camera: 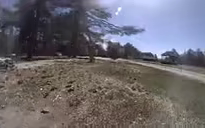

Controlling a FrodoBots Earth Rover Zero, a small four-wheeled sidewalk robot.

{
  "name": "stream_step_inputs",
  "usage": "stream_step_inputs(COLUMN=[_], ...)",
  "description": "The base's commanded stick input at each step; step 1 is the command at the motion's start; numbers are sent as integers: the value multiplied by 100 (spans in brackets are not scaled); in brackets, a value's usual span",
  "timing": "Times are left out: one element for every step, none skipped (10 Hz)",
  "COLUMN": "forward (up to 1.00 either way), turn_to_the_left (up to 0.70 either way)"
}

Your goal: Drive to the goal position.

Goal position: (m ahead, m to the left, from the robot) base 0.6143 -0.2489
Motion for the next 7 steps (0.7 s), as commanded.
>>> stream_step_inputs(forward=[69,69,69,69,69,69,69], turn_to_the_left=[6,6,6,6,6,6,6])
